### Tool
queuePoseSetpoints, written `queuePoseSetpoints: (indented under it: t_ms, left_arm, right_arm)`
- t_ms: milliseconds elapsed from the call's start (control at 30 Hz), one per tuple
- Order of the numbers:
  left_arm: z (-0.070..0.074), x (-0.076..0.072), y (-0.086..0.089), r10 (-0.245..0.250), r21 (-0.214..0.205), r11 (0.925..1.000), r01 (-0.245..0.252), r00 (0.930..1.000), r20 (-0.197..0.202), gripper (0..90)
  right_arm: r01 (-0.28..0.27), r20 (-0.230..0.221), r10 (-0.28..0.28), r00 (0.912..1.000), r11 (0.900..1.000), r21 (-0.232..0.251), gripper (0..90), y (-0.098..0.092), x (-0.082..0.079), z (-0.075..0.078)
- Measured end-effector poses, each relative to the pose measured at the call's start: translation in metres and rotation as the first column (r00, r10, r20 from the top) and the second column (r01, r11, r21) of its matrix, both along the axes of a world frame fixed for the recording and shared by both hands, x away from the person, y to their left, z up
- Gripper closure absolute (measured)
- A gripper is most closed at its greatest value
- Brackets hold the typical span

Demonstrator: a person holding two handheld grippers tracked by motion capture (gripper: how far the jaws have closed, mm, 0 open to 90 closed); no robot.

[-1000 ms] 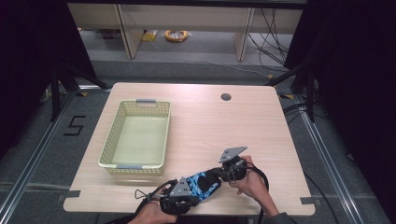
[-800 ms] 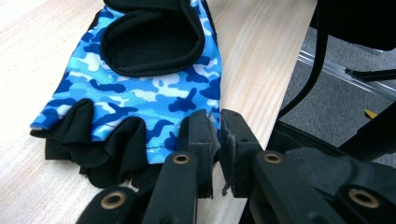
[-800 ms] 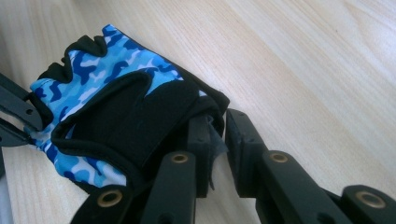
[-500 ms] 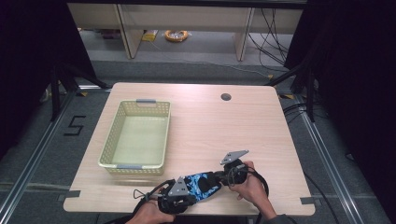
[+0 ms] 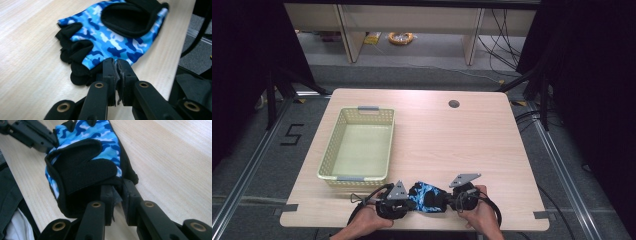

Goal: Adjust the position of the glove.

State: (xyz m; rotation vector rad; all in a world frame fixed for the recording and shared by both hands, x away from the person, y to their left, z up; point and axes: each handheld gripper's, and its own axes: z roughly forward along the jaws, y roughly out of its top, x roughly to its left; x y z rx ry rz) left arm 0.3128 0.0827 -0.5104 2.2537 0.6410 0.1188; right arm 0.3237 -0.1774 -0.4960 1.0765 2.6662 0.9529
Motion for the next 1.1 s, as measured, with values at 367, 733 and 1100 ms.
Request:
queuePoseSetpoints:
  t_ms: [367, 733, 1100]
  left_arm:
    - [0.005, 0.001, 0.003, 0.016, 0.03, 0.9994, -0.016, 0.9997, 0.017, 69.3]
    - [0.007, 0.002, 0.009, 0.028, 0.007, 0.9996, -0.028, 0.9996, 0.001, 63.8]
    - [0.009, 0.001, 0.009, 0.03, 0.01, 0.9995, -0.03, 0.9995, 0.0, 51.5]
  right_arm:
    - [0.072, 0.021, -0.074, 0.9971, 0.9961, 0.051, 62.8, -0.012, -0.005, 0.008]
    - [0.093, 0.028, -0.097, 0.9949, 0.9897, 0.108, 49.3, -0.026, -0.004, 0.019]
    - [0.12, -0.007, -0.12, 0.9928, 0.9864, 0.112, 46.6, -0.018, -0.002, 0.028]
